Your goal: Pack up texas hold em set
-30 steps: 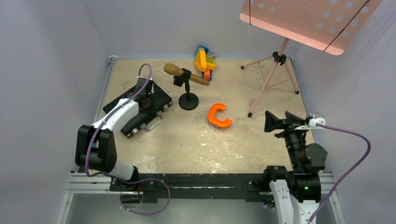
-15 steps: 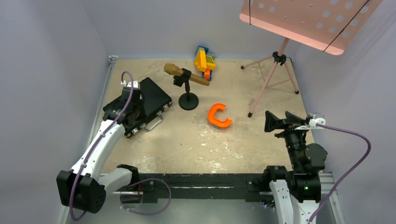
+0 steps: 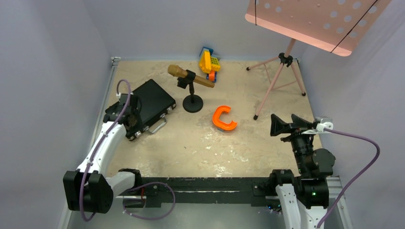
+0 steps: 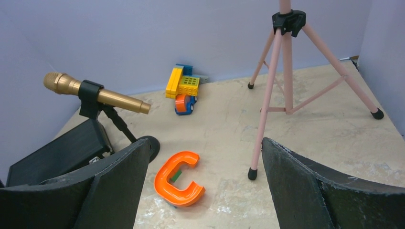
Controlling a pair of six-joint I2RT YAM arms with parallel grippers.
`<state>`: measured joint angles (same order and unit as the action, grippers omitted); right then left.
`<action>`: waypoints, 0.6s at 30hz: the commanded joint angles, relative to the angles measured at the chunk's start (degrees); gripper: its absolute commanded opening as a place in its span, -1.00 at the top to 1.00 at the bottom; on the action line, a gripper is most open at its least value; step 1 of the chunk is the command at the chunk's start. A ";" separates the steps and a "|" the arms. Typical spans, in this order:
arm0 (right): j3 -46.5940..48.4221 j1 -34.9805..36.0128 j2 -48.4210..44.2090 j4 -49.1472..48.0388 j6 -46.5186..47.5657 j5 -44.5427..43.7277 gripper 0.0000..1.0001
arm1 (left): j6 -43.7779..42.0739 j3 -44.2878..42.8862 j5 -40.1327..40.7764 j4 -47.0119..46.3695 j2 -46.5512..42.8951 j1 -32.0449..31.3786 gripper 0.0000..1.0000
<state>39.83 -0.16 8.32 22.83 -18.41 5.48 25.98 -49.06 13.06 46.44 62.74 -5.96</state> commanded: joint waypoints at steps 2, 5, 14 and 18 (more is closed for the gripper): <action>-0.17 1.30 -0.57 -1.52 -0.52 -0.69 -0.82 | -0.16 -0.02 -2.94 -0.56 1.64 2.91 0.67; -0.20 1.30 -0.67 -1.47 -0.54 -0.81 -0.82 | 0.57 0.44 -4.22 -0.18 3.09 2.95 0.68; -0.20 1.40 -0.80 -1.46 -0.61 -1.08 -0.82 | 2.28 1.46 -5.35 0.30 6.07 2.97 0.72; -0.11 1.55 -0.91 -1.35 -0.61 -1.17 -0.82 | 2.76 1.84 -6.43 0.50 7.61 2.96 0.76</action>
<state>39.83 1.04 8.16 22.76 -18.44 5.39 27.29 -47.86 8.08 46.76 69.34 -3.38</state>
